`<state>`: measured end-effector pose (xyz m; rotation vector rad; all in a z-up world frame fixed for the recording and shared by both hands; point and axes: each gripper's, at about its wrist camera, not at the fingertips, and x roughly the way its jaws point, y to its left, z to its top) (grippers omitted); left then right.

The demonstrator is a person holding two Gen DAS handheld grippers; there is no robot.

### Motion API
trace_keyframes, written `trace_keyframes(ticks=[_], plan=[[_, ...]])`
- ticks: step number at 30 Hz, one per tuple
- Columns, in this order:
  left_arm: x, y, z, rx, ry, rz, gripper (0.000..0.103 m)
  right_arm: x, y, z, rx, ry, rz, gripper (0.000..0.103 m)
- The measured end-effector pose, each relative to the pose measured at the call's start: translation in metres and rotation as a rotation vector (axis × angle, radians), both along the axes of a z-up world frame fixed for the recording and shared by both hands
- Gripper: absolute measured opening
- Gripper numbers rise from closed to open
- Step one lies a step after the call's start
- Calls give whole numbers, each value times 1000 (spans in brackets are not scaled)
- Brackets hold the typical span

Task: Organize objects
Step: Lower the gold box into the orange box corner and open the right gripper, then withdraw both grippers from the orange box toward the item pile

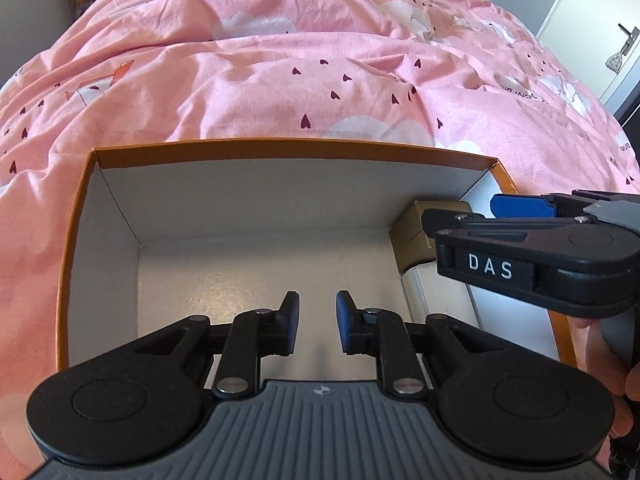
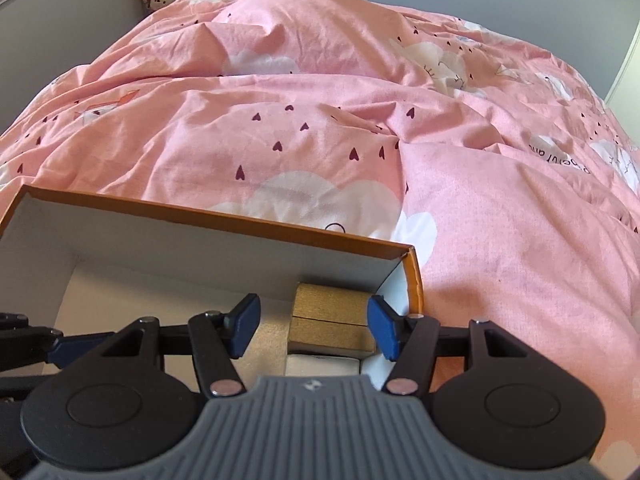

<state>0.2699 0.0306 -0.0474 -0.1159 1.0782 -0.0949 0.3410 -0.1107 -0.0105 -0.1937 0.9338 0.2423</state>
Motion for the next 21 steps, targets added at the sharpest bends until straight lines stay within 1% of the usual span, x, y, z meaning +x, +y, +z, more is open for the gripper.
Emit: trace_keyframes(ticks=[6, 10, 12, 15, 17, 18, 21], plan=[[-25, -6, 18, 68, -64, 19, 23, -40, -11, 25, 25, -75, 48, 62], [-45, -9, 32, 77, -117, 24, 26, -72, -22, 42, 77, -120, 80, 63], [-55, -10, 39, 74, -138, 22, 29, -88, -27, 49, 110, -130, 87, 68], [-72, -13, 49, 82, -181, 6, 33, -111, -34, 57, 144, -145, 97, 68], [-85, -15, 56, 94, -218, -2, 39, -125, -37, 59, 169, -148, 100, 68], [-91, -15, 59, 97, -233, -5, 40, -131, -39, 60, 186, -151, 100, 68], [-107, -16, 65, 128, -252, -17, 40, -150, -44, 59, 214, -137, 96, 68]])
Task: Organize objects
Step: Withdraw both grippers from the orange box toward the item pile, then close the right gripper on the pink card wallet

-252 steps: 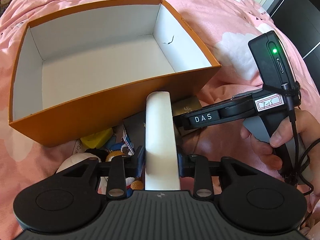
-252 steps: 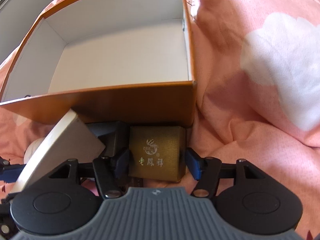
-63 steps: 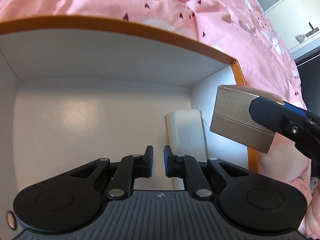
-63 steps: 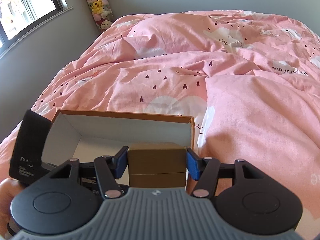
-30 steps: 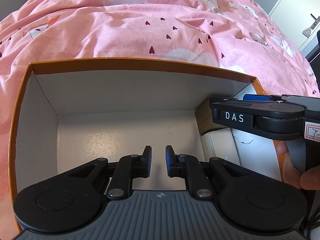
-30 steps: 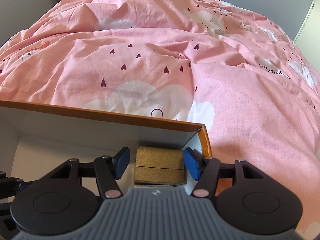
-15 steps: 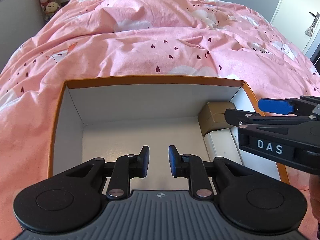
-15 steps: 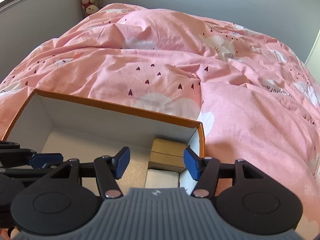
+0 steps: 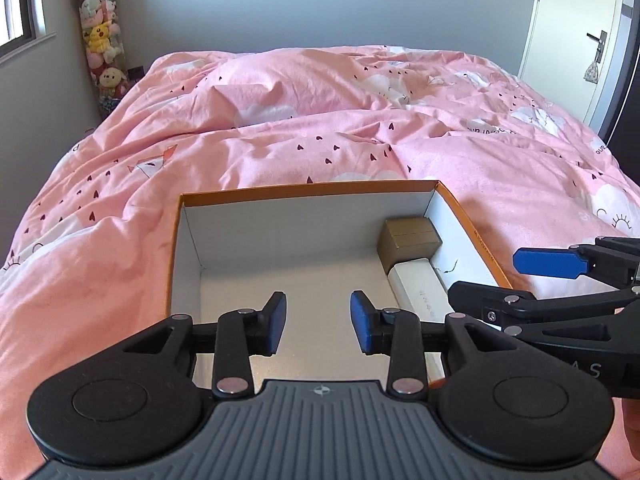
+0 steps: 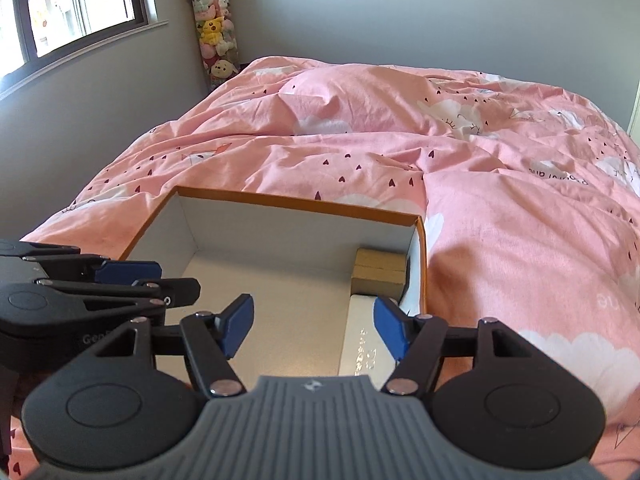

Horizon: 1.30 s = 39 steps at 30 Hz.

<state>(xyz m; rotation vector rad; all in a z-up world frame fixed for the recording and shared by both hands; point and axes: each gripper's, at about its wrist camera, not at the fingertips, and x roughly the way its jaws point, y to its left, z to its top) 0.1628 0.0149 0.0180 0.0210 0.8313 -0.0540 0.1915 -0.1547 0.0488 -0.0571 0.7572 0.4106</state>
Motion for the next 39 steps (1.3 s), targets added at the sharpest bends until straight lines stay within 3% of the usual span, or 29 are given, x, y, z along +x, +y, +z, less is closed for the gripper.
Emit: trace_keyframes(ticks=[6, 10, 15, 22, 36, 39], plan=[[-28, 11, 5, -32, 10, -10, 47, -27, -4, -12, 31, 51, -6, 73], [-45, 21, -3, -82, 74, -18, 47, -42, -3, -25, 20, 98, -4, 73], [-63, 35, -22, -146, 178, -8, 47, -56, -7, -43, 62, 219, 4, 73], [-87, 46, -42, -219, 295, -16, 47, -75, -5, -65, 53, 359, 23, 65], [-120, 32, -58, -238, 433, -116, 49, -115, -6, -78, 18, 444, 55, 69], [-123, 31, -61, -255, 459, -136, 51, -119, -2, -86, 5, 510, 97, 70]])
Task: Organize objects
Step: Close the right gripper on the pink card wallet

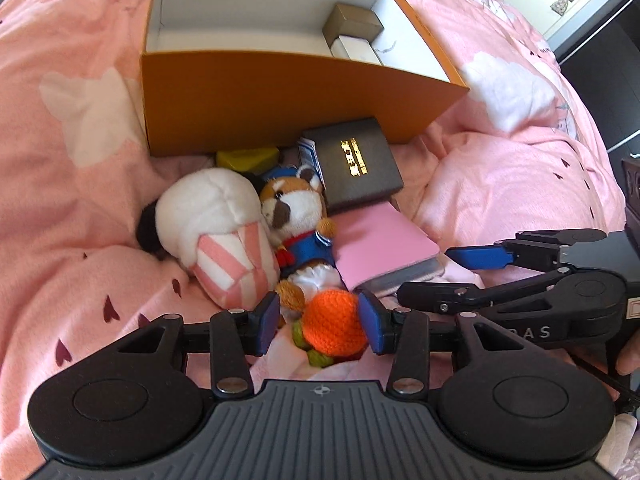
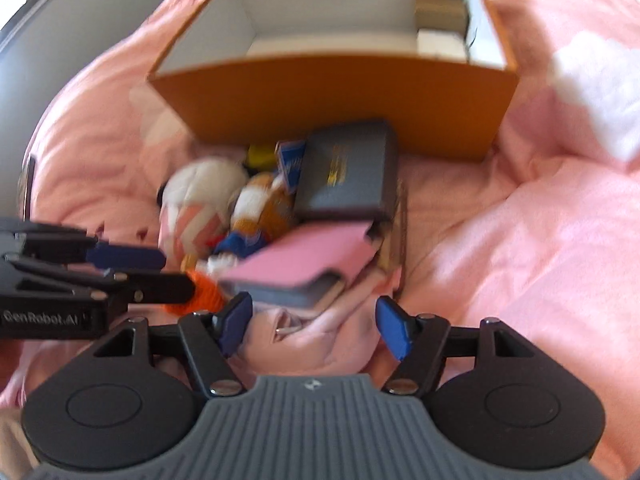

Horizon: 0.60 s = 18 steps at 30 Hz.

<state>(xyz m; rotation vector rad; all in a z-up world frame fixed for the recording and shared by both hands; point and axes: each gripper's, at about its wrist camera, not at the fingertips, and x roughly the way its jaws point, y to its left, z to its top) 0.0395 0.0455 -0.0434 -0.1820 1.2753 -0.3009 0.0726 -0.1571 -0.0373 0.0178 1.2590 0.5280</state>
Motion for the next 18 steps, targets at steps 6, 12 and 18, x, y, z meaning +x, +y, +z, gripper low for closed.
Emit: trace_keyframes(ticks=[6, 12, 18], plan=[[-8, -1, -5, -22, 24, -35, 56, -7, -3, -5, 7, 0, -9, 70], [-8, 1, -3, -23, 6, -47, 58, -6, -4, -5, 18, 8, -16, 70], [-8, -3, 4, -10, -49, -49, 54, -1, -6, -2, 31, 21, -17, 68]])
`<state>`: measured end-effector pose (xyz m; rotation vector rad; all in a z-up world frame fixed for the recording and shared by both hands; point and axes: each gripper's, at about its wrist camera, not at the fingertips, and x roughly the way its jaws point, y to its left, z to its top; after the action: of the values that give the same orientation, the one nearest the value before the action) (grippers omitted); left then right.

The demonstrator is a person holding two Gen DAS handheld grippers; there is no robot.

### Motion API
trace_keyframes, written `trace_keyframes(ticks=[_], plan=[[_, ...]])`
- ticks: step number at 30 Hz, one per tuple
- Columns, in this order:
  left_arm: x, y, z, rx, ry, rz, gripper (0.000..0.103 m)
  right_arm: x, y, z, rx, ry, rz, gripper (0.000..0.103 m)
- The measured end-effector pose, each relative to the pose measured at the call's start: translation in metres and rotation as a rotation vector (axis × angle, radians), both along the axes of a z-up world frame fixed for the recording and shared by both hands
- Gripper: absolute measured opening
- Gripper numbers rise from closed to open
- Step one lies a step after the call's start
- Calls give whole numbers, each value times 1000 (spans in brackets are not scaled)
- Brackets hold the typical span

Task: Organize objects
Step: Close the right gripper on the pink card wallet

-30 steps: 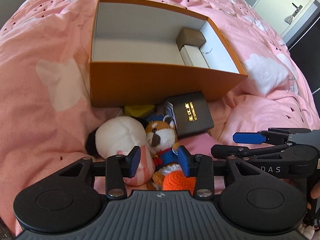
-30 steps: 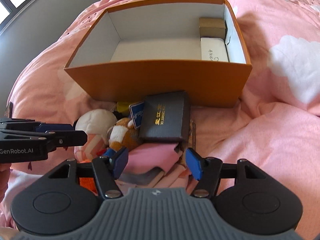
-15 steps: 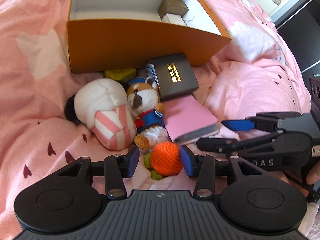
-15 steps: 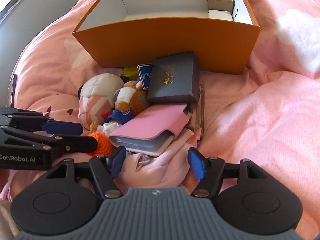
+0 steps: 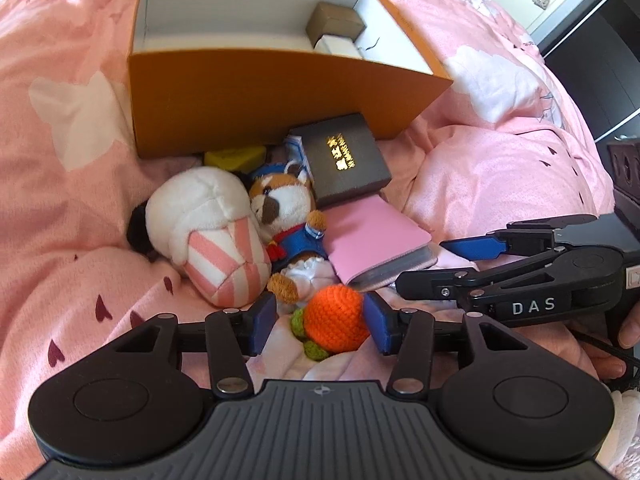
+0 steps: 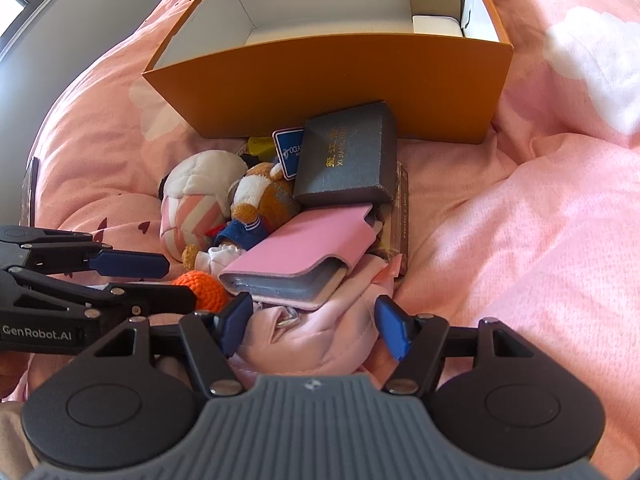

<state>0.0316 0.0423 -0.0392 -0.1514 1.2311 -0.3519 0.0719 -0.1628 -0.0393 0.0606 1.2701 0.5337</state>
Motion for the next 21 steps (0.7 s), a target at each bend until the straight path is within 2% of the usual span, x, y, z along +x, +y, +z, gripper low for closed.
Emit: trace_keyframes(ticks=[6, 13, 16, 21], plan=[[-2, -17, 10, 12, -79, -89, 53, 4, -7, 4, 24, 12, -21, 57], [-4, -34, 10, 60, -144, -155, 54, 13, -17, 10, 76, 14, -71, 52], [-5, -35, 10, 53, -142, -160, 54, 18, -14, 17, 72, -36, -85, 46], [4, -31, 5, 15, -88, -119, 54, 24, -9, 20, 54, -26, -50, 44]])
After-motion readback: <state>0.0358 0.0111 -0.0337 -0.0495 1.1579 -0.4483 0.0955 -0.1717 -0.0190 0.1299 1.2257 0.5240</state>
